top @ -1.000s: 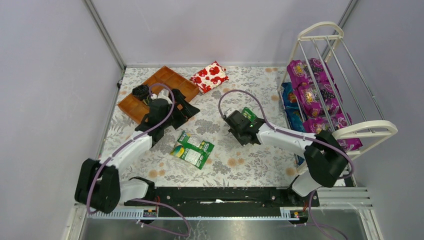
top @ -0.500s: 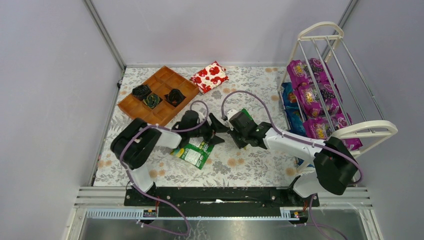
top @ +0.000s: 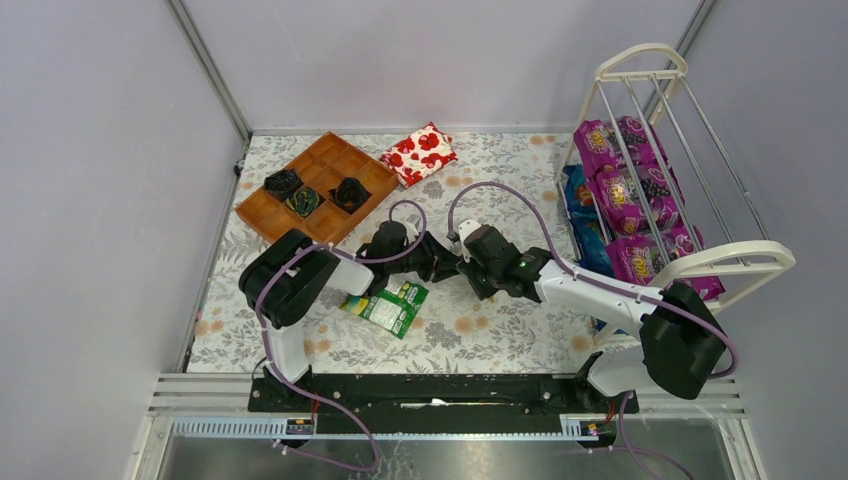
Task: Place and organize the candy bags onto the shelf
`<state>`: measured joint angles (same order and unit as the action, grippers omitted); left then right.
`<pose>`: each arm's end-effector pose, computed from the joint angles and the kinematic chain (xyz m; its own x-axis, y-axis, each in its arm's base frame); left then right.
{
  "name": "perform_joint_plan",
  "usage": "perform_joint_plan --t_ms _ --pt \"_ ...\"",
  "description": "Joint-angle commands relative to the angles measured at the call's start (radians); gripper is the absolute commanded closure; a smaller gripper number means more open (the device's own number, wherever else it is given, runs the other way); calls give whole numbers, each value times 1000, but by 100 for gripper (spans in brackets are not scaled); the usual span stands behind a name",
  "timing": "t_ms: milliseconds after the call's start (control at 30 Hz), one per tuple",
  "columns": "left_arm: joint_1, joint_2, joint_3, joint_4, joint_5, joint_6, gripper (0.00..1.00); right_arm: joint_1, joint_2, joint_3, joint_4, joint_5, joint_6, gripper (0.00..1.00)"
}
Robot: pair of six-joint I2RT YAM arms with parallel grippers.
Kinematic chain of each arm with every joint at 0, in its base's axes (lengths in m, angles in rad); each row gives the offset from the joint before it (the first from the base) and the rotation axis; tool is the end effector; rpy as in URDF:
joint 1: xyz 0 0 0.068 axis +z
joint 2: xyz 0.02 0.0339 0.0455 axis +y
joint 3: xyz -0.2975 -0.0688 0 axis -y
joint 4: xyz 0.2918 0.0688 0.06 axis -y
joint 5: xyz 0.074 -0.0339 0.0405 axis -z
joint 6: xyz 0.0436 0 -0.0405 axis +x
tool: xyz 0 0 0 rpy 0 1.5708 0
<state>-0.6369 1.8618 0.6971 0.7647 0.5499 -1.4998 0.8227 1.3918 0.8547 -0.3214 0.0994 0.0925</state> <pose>0.2905 -0.2432 0.1108 -0.9140 -0.3817 0.1377 -0.2489 0.2593 -0.9332 0.2244 0.2354 0.2197 -0.5759 -0.4855 -0.6577 -0.6348 0.7726 -0.0144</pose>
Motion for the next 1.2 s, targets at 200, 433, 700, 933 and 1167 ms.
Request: perform_joint_plan --t_ms 200,433,700,933,1167 --pt "-7 -63 23 -42 -8 64 94 10 -12 6 9 82 48 68" --pt "-7 -107 -13 -20 14 5 93 108 23 10 47 275 -12 16" --pt "-7 -118 -24 6 43 -41 92 190 187 71 113 596 -69 18" --pt "-4 -115 -48 24 58 -65 92 212 231 61 212 731 -135 30" --pt "11 -116 -58 44 76 -79 89 214 222 27 293 724 -206 49"
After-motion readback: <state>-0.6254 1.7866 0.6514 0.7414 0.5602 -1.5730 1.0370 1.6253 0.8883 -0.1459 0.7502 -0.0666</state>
